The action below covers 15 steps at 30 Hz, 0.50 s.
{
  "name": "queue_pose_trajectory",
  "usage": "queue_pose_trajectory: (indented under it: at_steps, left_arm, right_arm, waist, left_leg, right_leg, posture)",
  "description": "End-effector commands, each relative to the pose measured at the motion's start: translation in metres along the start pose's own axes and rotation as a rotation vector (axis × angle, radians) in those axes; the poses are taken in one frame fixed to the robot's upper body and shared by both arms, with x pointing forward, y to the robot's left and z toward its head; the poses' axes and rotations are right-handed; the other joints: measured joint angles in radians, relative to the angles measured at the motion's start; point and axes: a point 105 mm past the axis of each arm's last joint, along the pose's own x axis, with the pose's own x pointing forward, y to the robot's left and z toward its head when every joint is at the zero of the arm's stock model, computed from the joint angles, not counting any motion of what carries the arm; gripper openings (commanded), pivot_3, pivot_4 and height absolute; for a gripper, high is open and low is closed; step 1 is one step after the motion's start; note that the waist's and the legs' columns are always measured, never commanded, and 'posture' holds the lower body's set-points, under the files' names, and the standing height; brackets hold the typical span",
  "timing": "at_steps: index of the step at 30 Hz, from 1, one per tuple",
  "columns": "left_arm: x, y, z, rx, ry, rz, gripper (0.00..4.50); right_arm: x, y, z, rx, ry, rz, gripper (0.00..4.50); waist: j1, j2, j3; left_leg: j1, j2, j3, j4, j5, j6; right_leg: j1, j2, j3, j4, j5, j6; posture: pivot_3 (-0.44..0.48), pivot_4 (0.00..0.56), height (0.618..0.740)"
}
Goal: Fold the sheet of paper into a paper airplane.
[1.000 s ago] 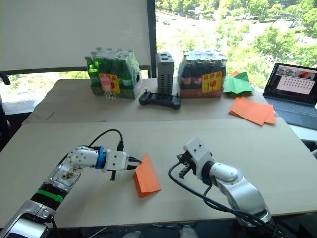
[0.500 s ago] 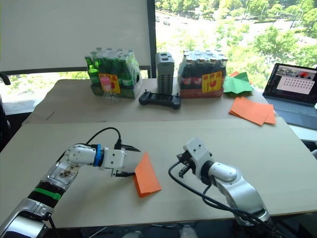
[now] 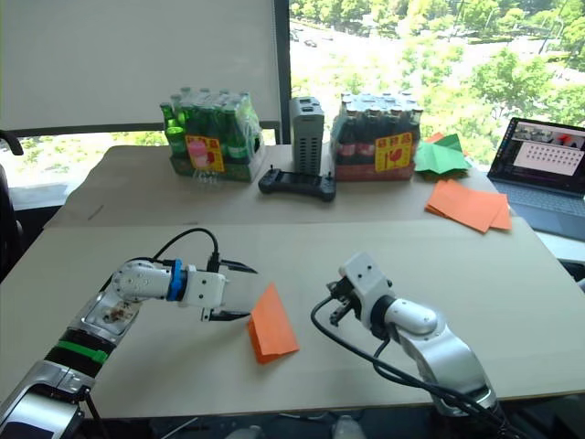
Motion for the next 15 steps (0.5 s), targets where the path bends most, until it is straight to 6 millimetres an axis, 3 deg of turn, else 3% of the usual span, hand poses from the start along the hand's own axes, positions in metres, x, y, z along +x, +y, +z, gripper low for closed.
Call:
queue_pose_trajectory:
  at_steps: [1,4,15]
  left_arm:
    - [0.002,0.007,0.001,0.084,-0.018,-0.036,4.48]
    - [0.008,0.011,0.002,0.129,-0.047,-0.068,3.7]
    - [0.018,0.011,0.001,0.184,-0.077,-0.111,0.04]
  right_arm:
    - [-0.003,-0.003,0.012,-0.025,-0.053,-0.027,0.0]
    - [-0.004,-0.002,0.011,-0.021,-0.053,-0.036,0.0]
    - [-0.008,-0.001,0.008,-0.011,-0.049,-0.064,0.0]
  waist:
    - [0.0,0.0,0.0]
    - [0.0,0.0,0.0]
    - [-0.003,0.0,0.0]
  left_leg:
    - [0.0,0.0,0.0,0.0,0.0,0.0]
    - [0.0,0.0,0.0,0.0,0.0,0.0]
    - [0.0,0.0,0.001,0.001,0.0,0.0]
  right_leg:
    - [0.0,0.0,0.0,0.0,0.0,0.0]
    - [0.0,0.0,0.0,0.0,0.0,0.0]
    - [0.0,0.0,0.0,0.001,0.0,0.0]
  posture:
    - [0.0,0.15,0.699]
    - [0.0,0.15,0.699]
    - [0.0,0.15,0.699]
